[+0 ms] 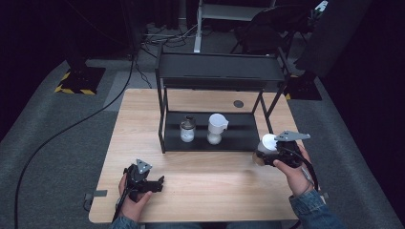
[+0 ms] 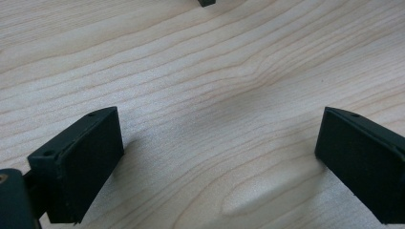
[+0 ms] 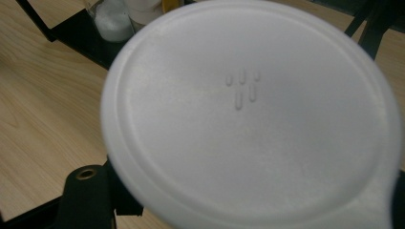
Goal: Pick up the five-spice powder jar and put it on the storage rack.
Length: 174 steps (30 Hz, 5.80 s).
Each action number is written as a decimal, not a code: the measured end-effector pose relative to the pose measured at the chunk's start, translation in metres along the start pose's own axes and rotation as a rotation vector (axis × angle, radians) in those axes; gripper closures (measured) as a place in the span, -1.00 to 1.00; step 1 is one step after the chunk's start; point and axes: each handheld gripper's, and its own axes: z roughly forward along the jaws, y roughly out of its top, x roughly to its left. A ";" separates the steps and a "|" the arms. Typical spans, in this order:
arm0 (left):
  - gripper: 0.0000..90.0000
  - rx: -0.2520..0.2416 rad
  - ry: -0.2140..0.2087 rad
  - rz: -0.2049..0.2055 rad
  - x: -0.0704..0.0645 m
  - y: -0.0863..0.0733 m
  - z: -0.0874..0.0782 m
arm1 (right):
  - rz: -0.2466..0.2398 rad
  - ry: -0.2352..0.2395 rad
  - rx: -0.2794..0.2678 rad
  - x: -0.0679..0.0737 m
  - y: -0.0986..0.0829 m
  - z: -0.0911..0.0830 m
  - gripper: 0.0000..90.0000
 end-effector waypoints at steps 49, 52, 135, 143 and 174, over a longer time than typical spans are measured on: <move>-0.97 0.002 0.009 -0.012 -0.001 0.000 0.000 | -0.035 0.032 -0.010 -0.004 0.069 0.023 -0.31; -0.97 0.003 0.009 -0.012 -0.001 0.000 0.000 | -0.039 0.029 -0.011 -0.005 0.071 0.025 -0.31; -0.99 0.005 0.012 -0.017 -0.001 0.000 0.000 | 0.007 0.017 0.027 -0.022 0.076 0.107 -0.32; -0.99 0.004 0.012 -0.018 -0.001 0.000 0.000 | 0.008 0.014 0.036 -0.020 0.075 0.114 -0.32; -0.99 0.005 0.012 -0.017 -0.001 0.000 0.000 | 0.027 0.026 0.068 -0.018 0.058 0.131 -0.32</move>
